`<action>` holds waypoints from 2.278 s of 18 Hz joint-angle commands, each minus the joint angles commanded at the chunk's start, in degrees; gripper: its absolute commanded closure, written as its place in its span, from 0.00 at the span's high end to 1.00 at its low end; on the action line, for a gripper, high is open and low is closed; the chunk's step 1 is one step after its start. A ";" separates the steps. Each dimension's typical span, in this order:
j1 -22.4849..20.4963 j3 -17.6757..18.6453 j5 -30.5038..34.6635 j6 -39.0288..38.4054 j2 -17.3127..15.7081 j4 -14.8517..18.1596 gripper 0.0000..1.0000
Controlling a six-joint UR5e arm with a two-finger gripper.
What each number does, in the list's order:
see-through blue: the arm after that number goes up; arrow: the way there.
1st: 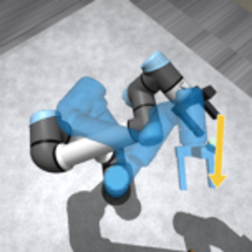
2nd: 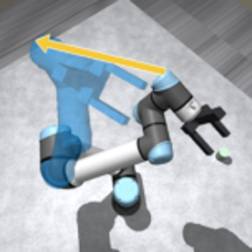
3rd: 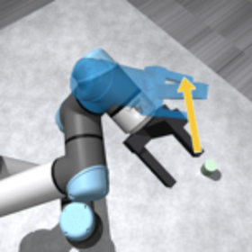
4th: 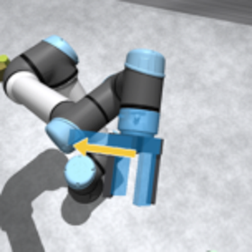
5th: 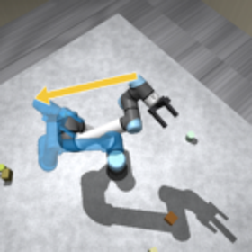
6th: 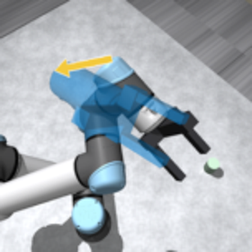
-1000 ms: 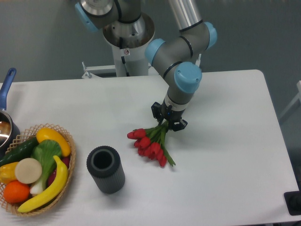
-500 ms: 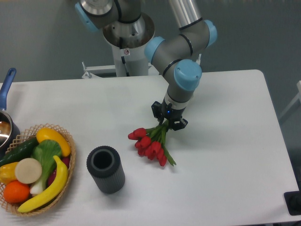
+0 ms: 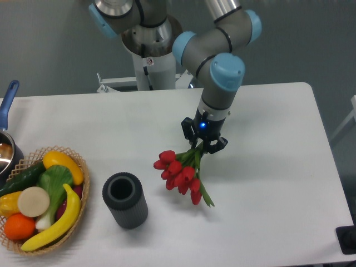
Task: Pick up the flowers from the table
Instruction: 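Lift the gripped red tulips up off the table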
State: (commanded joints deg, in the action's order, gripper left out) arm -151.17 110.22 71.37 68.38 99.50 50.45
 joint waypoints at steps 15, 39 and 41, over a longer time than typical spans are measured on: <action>-8.52 -4.57 -22.67 -7.73 -9.68 0.09 0.34; -10.11 -5.89 -22.59 -8.97 -9.94 0.18 0.34; -10.20 -5.89 -22.59 -8.97 -9.94 0.18 0.34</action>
State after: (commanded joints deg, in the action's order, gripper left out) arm -161.37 104.33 48.78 59.41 89.56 50.63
